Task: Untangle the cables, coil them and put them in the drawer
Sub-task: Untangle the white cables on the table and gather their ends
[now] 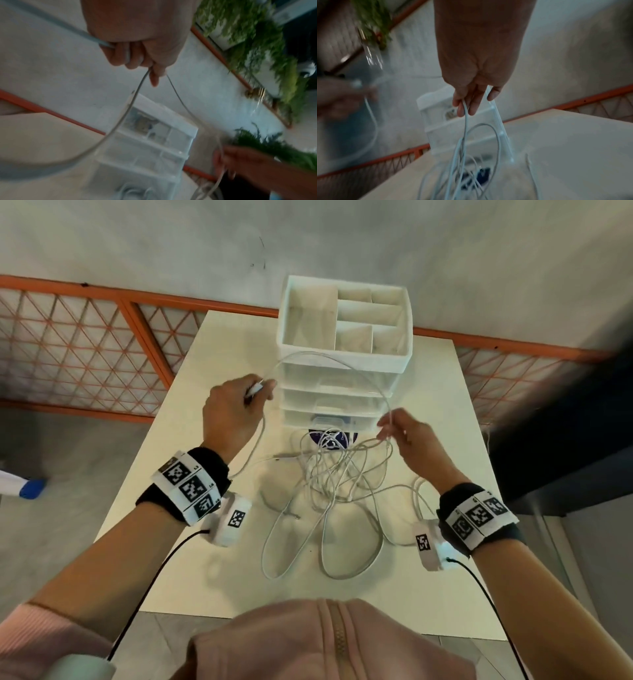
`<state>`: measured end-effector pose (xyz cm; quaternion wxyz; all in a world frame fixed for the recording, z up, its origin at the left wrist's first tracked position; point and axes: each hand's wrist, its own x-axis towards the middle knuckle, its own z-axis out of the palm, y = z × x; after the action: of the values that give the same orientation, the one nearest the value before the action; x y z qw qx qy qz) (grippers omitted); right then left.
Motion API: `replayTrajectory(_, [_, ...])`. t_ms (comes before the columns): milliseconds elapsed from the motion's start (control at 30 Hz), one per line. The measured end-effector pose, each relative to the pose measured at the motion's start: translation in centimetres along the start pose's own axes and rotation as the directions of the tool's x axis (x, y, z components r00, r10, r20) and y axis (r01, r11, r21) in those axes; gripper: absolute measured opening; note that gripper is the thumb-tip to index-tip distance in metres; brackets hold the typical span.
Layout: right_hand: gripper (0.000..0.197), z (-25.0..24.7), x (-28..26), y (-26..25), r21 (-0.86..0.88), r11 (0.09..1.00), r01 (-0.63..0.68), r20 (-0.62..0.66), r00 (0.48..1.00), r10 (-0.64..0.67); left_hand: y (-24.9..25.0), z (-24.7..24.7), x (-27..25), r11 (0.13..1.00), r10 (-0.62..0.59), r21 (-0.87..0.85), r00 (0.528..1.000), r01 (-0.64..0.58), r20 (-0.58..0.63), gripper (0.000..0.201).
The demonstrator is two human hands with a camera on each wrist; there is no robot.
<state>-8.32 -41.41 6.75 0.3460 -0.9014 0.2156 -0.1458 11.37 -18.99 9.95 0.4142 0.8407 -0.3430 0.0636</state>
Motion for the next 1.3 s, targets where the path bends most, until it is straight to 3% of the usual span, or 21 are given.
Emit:
replayTrajectory(133, [0.018,-3.0,1.0,-3.6,0.081,0.984,0.161,-0.296,0.946,-0.131,-2.8,0.0,-1.2,0.956,-0.247,0.21,0.949,0.206,0.195,0.029])
replayTrajectory(233, [0.02,-4.1,1.4,-5.6,0.094,0.967,0.236,-0.338,0.921,-0.192,-2.9,0.0,-1.6,0.938,-0.31,0.255,0.896,0.234,0.319,0.03])
replayTrajectory(333, [0.021,-3.5,1.6,-6.3,0.081,0.944,0.32,-0.248,0.924,-0.292,-1.2,-0.2,-1.7,0.969,-0.199,-0.081,0.933,0.232,0.3,0.044])
replayTrajectory(400, [0.023,-2.0,1.5,-6.5,0.059,0.926,0.373,-0.128,0.923,-0.363,0.9,0.0,-1.6,0.943,-0.083,-0.294,0.966,0.155,0.244,0.041])
replayTrajectory(500, [0.02,0.0,1.4,-7.5,0.078,0.913,0.4,-0.034,0.917,-0.398,3.7,0.8,-1.4,0.94,0.077,-0.337,0.933,0.049,0.351,0.024])
replayTrajectory(567, [0.017,0.1,1.3,-8.2,0.131,0.917,0.377,-0.048,0.926,-0.374,4.1,1.4,-1.2,0.95,0.131,-0.312,0.894,0.011,0.428,0.012])
replayTrajectory(633, [0.013,-0.3,1.1,-8.2,0.183,0.929,0.32,-0.039,0.947,-0.319,3.4,1.5,-0.9,0.958,0.151,-0.286,0.88,-0.017,0.451,0.019])
replayTrajectory(700, [0.011,-0.4,1.0,-6.7,0.166,0.955,0.244,0.038,0.967,-0.253,2.9,1.2,-0.8,0.962,0.178,-0.264,0.893,-0.07,0.412,0.024])
replayTrajectory(800, [0.019,0.8,0.5,-2.5,-0.002,0.987,0.163,0.191,0.969,-0.159,2.9,-0.1,-0.3,0.948,0.219,-0.289,0.936,-0.137,0.275,0.031])
replayTrajectory(867, [0.018,1.6,-0.1,-0.1,-0.06,0.993,0.101,0.202,0.975,-0.086,2.4,-1.0,0.1,0.948,0.235,-0.263,0.95,-0.178,0.206,0.033])
replayTrajectory(1000, [0.016,2.6,-0.9,1.3,-0.071,0.997,-0.008,0.197,0.98,0.021,1.8,-1.7,-0.4,0.954,0.293,-0.129,0.934,-0.271,0.205,0.03])
replayTrajectory(1100, [0.019,2.6,-0.5,0.1,-0.112,0.994,0.009,0.075,0.997,0.0,1.5,-1.9,-1.0,0.961,0.273,-0.107,0.943,-0.256,0.189,0.028])
replayTrajectory(1167, [0.017,1.8,-0.1,-1.0,-0.112,0.988,0.109,-0.06,0.991,-0.116,0.9,-2.2,-1.1,0.971,0.238,-0.052,0.951,-0.232,0.197,0.032])
replayTrajectory(1233, [0.021,0.7,0.6,-2.2,-0.154,0.967,0.205,-0.205,0.95,-0.235,-0.2,-2.3,-1.1,0.985,0.162,0.013,0.96,-0.169,0.229,0.032])
replayTrajectory(1300, [0.024,-0.4,1.5,-3.3,-0.192,0.957,0.219,-0.336,0.901,-0.274,-1.2,-2.4,-1.3,0.991,0.082,0.084,0.96,-0.108,0.269,0.031])
